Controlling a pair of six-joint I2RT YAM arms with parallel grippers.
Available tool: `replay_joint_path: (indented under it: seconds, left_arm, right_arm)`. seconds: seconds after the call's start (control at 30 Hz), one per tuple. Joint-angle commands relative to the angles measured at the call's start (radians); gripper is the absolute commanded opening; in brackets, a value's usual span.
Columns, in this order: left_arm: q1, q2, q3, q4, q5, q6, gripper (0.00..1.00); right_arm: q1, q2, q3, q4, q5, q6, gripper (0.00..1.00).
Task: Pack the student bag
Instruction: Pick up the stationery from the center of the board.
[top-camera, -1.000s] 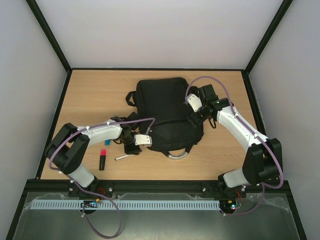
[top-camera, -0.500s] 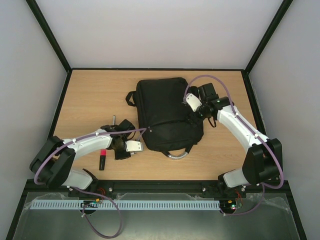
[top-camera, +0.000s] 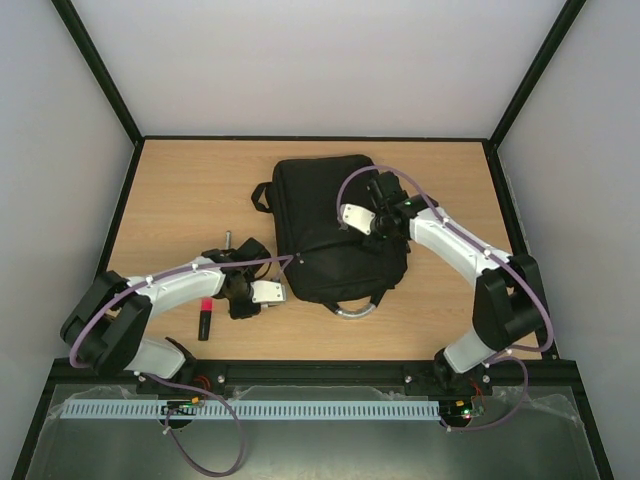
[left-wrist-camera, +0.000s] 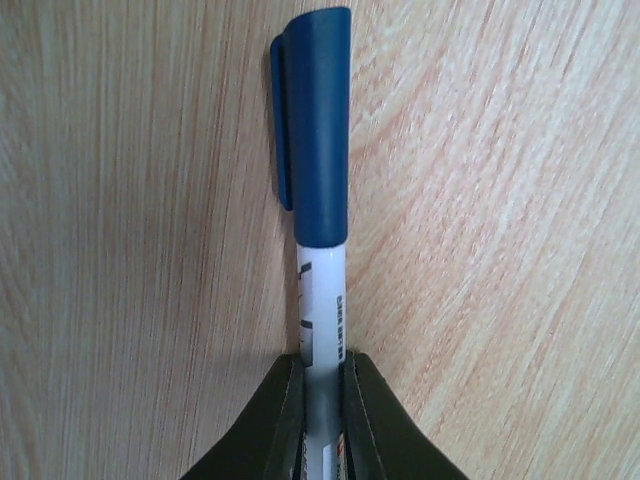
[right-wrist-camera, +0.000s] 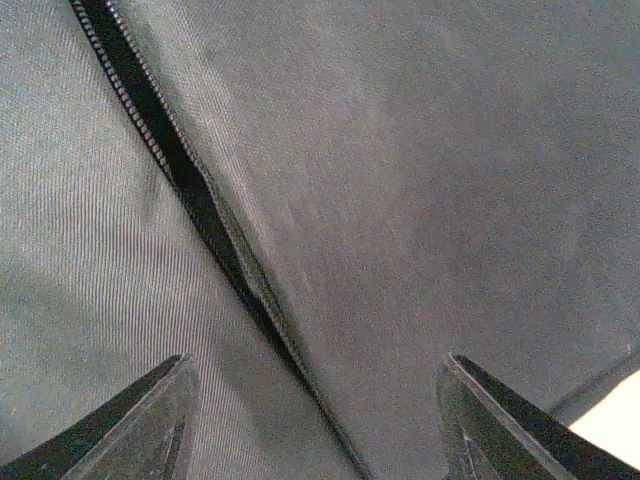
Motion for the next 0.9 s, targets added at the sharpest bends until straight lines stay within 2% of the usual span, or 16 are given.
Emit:
replay_joint_path:
  seconds: [0.0, 0.2, 0.37, 0.53, 0.6, 0.87]
  left_arm:
    - [0.006, -0.03, 0.023, -0.06, 0.019, 0.003, 0.02]
    - [0.008, -0.073, 0.091, -0.106, 0.05, 0.002, 0.02]
    - [0.009, -0.131, 0.154, -0.118, 0.056, 0.025, 0.02]
    - [0.009, -0.15, 0.231, -0.113, 0.063, 0.03, 0.02]
    - [0.009, -0.153, 0.275, -0.1, 0.079, 0.026, 0.02]
    - [-0.012, -0.098, 0.49, -0.016, 0.206, -0.022, 0.02]
  right_arm:
    - [0.049, 0.069, 0.02, 0.063, 0.065, -0.086, 0.64]
    - [0.071, 0.16, 0.048, 0.136, 0.119, -0.057, 0.58]
    - [0.071, 0.193, 0.117, 0.19, 0.154, 0.024, 0.37]
    - [0.073, 0.176, 0.218, 0.103, 0.016, 0.091, 0.1]
    - [0.08, 0.167, 0.238, 0.074, -0.015, 0.106, 0.03]
    - [0.099, 0.135, 0.326, -0.074, -0.106, 0.164, 0.01]
